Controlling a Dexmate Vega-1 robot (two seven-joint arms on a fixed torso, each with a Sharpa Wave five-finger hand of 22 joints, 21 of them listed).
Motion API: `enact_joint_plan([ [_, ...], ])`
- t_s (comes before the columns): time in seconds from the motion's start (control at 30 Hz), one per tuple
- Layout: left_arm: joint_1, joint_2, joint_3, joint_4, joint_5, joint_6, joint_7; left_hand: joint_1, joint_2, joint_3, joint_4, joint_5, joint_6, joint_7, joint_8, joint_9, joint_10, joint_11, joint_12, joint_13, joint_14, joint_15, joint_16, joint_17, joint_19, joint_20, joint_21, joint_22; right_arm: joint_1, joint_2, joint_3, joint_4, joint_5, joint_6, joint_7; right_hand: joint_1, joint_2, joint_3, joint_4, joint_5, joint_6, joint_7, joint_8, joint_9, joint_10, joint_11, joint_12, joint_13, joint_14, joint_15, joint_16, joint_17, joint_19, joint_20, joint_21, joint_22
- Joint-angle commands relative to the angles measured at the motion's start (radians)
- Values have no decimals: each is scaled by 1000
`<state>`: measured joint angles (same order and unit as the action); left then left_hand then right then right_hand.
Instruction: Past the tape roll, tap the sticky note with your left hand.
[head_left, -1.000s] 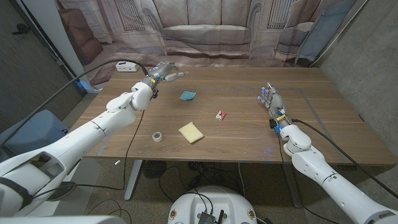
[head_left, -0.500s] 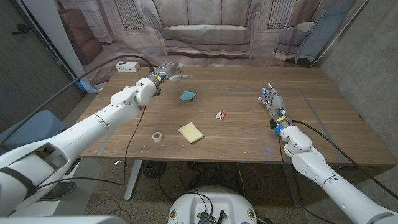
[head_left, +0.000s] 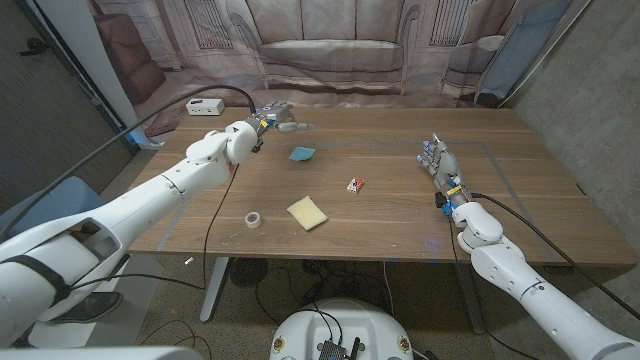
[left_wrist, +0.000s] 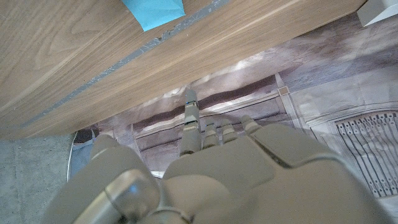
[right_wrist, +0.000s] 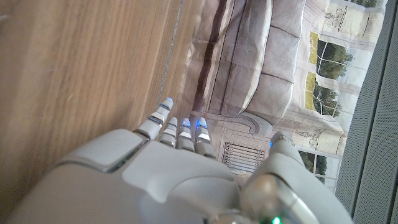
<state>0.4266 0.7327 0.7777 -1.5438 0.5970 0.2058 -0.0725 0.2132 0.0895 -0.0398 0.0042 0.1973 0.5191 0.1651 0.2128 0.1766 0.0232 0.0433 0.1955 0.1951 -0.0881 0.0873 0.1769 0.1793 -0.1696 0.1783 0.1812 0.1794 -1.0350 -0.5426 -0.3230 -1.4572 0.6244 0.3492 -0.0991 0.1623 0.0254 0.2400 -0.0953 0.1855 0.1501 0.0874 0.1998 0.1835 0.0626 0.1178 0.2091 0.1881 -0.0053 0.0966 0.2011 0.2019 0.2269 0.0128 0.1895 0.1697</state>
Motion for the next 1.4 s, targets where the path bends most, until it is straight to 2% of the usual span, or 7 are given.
enact_joint_plan([
  [0.03,-46,-35,33,73,6,-26,-41,-8,-2,-3,3,9,11,0,2,4,-10,2,-2,4,-16,0,2,4,-6,1,8,4,-6,-2,3,-8,1,-9,-10,-1,4,0,-4,4,9,3,-1,5,6,6,0,6,2,5,7,5,1,6,6,3],
  [0.2,-63,-53,52,114,-8,-40,-61,-11,-1,-5,5,10,-9,-2,-10,4,-21,0,-2,4,-18,0,4,4,-12,3,8,4,-10,-3,6,-12,-2,-6,-16,-3,6,0,-3,4,9,2,-1,5,6,7,-1,6,2,3,7,6,1,6,6,3],
  [0.8,-128,-109,114,247,-13,-72,-82,-13,1,-6,7,12,7,-23,-8,4,-26,-1,3,3,-23,-2,6,4,-22,4,9,4,-16,-6,7,-15,-3,-11,-21,-4,7,-1,-5,4,11,0,-2,5,7,7,-2,6,2,6,6,5,0,7,5,3],
  [0.97,-145,-128,132,289,-18,-84,-79,-14,2,-6,8,13,7,-21,-10,4,-27,-1,3,3,-25,-3,6,4,-23,4,9,4,-19,-6,10,-17,1,-14,-25,-4,7,-1,-5,4,12,0,-2,5,7,6,-2,6,3,7,6,5,0,8,5,3],
  [1.17,-167,-148,154,339,-25,-96,-86,-14,3,-6,9,13,-46,-4,-31,4,-41,-2,3,3,-32,-4,6,3,-28,2,11,5,-18,-4,11,-15,7,-18,-23,-4,7,-2,-6,4,12,0,-2,5,7,6,-2,6,2,5,6,5,0,8,5,3],
  [1.4,-183,-160,172,374,-35,-107,-87,-15,3,-6,9,14,-52,-6,-32,5,-44,-3,4,4,-34,-5,6,3,-31,0,11,5,-12,-6,10,-12,5,-21,-21,-4,7,-2,-6,4,13,0,-2,5,8,4,-2,6,2,5,5,5,0,8,5,3],
])
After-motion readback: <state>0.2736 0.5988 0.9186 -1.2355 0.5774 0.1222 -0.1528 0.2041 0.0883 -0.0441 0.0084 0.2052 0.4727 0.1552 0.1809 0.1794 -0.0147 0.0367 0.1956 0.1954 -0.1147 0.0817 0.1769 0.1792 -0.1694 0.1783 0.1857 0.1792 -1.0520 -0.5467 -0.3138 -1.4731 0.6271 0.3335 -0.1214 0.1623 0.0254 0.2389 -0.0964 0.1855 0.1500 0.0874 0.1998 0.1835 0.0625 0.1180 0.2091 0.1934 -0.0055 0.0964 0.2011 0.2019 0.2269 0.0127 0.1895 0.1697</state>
